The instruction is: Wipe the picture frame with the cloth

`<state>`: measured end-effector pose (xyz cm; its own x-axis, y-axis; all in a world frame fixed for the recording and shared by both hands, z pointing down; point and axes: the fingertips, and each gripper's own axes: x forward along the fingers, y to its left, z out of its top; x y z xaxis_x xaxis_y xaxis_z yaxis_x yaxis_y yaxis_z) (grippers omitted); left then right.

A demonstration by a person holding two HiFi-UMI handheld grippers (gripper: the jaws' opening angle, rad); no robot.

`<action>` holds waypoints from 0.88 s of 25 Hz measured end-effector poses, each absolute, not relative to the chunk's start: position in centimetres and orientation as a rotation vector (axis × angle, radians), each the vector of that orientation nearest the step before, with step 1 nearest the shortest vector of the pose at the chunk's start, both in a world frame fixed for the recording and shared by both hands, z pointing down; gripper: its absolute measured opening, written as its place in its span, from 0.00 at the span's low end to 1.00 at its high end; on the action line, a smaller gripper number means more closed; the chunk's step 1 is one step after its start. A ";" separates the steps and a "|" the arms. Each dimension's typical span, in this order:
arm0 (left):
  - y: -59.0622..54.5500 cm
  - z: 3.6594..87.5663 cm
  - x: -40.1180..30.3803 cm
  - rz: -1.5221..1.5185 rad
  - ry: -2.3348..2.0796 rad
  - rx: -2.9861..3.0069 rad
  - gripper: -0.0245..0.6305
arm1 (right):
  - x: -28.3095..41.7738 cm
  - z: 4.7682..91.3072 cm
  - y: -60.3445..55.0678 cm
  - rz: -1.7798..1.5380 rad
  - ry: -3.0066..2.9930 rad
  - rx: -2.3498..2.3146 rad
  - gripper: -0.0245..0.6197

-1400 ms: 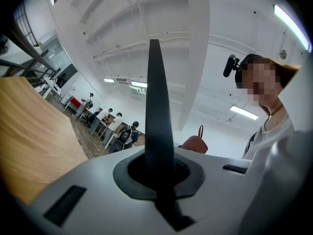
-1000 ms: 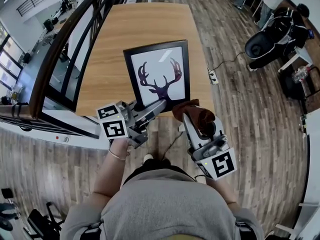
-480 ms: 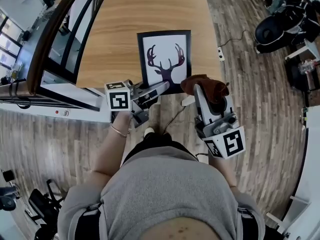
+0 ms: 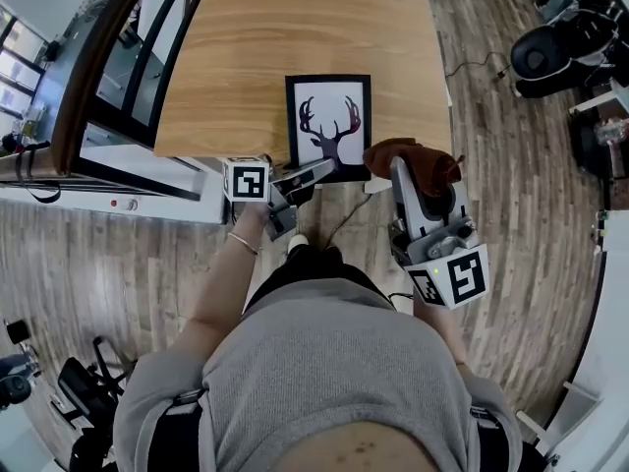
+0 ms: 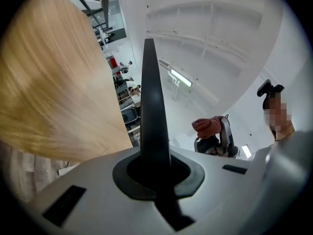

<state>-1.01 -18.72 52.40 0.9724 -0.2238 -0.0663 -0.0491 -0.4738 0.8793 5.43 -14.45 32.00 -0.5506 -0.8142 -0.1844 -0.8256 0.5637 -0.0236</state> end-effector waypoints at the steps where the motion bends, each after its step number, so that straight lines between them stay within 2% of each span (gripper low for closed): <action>1: -18.7 53.2 -1.5 -0.206 -0.185 2.039 0.07 | 5.0 32.3 -14.4 0.091 2.620 -1.392 0.19; 7: -19.7 56.3 -1.6 -0.273 -0.119 1.831 0.07 | 4.7 33.3 -15.8 0.059 2.627 -1.432 0.19; 12: -20.8 60.4 -1.9 -0.189 -0.156 1.815 0.07 | 5.2 34.3 -16.8 0.036 2.625 -1.471 0.19; 22: -21.1 62.0 -1.1 -0.259 -0.052 1.707 0.07 | 5.4 35.0 -16.9 -0.002 2.615 -1.511 0.19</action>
